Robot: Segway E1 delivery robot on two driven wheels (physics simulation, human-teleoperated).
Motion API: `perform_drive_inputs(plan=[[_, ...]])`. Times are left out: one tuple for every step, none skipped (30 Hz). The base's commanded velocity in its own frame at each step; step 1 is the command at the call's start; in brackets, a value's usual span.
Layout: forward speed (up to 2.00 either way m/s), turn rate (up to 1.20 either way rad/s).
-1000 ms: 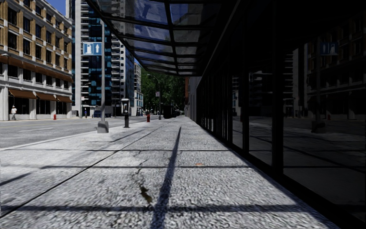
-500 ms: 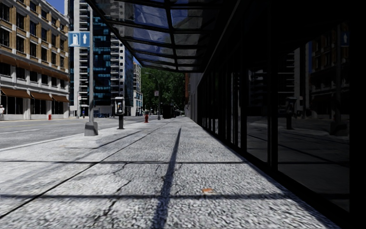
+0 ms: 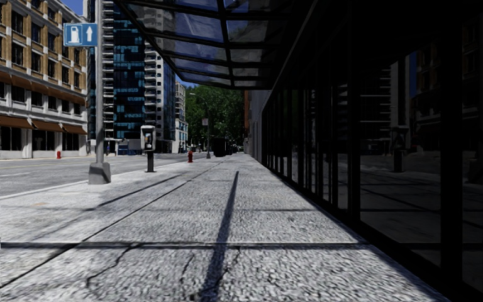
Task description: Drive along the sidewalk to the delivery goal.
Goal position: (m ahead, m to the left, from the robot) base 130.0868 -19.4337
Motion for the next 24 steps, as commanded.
perform_drive_inputs(plan=[[2.00,0.00],[2.00,0.00],[2.00,0.00],[2.00,0.00],[2.00,0.00],[2.00,0.00],[2.00,0.00],[2.00,0.00],[2.00,0.00],[2.00,0.00],[2.00,0.00],[2.00,0.00],[2.00,0.00],[2.00,0.00],[2.00,0.00],[2.00,0.00],[2.00,0.00],[2.00,0.00],[2.00,0.00],[2.00,0.00],[2.00,0.00],[2.00,0.00],[2.00,0.00],[2.00,0.00]])
